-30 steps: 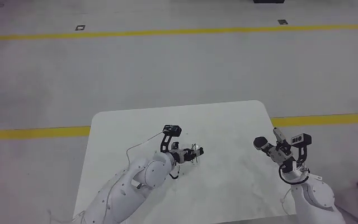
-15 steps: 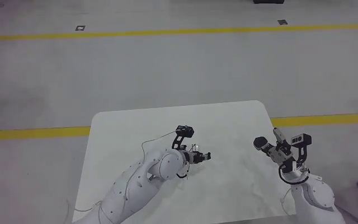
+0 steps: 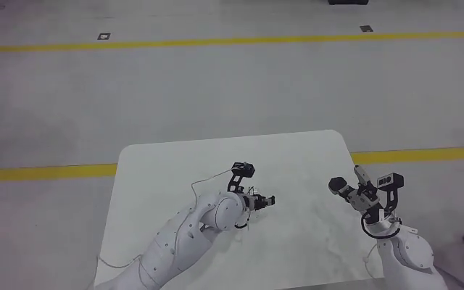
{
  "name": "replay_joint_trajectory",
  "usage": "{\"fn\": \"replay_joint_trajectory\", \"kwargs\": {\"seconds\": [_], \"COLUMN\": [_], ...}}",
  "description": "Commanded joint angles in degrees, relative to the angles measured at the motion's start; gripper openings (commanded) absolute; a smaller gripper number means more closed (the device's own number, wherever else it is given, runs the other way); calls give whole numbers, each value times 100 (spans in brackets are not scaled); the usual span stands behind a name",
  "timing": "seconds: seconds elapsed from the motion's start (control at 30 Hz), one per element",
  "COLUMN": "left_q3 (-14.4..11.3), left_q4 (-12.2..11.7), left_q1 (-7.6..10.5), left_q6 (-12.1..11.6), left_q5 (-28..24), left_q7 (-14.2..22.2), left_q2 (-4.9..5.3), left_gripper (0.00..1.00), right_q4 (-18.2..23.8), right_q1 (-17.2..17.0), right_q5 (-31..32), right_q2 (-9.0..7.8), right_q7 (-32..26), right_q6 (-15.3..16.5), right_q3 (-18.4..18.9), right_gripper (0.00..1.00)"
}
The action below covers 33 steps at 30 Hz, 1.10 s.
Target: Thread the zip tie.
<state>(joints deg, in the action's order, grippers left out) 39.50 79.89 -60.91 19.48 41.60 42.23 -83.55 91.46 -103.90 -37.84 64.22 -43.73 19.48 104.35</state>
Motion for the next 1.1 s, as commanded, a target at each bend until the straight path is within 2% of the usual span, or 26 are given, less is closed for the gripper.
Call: {"fn": "replay_joint_trajectory", "kwargs": {"seconds": [0.0,0.27,0.37,0.5,0.53,0.6,0.7,0.77,0.87,1.07], "left_q3": [44,28,27,-44,-26,-9,28,55,85,190], "left_q4": [-260,-275,-304,-267,-280,-310,-370,-410,-472,-547], "left_q1": [0,9,-5,89,108,139,167,169,168,128], "left_q6": [0,0,-129,0,0,0,0,0,0,0], "left_q5": [281,363,314,451,458,502,571,605,709,809], "left_q7": [-32,-19,-49,98,119,209,322,374,476,579], "left_q2": [-125,-142,-137,-147,-148,-154,-174,-191,-230,-328], "left_gripper": [100,100,100,98,79,49,31,25,27,20], "right_q4": [0,0,0,0,0,0,0,0,0,0], "right_q1": [0,0,0,0,0,0,0,0,0,0], "right_q5": [0,0,0,0,0,0,0,0,0,0], "right_q2": [0,0,0,0,0,0,0,0,0,0], "right_q7": [0,0,0,0,0,0,0,0,0,0], "right_q6": [0,0,0,0,0,0,0,0,0,0], "right_q3": [0,0,0,0,0,0,0,0,0,0], "right_gripper": [100,100,100,100,100,100,100,100,100,100]}}
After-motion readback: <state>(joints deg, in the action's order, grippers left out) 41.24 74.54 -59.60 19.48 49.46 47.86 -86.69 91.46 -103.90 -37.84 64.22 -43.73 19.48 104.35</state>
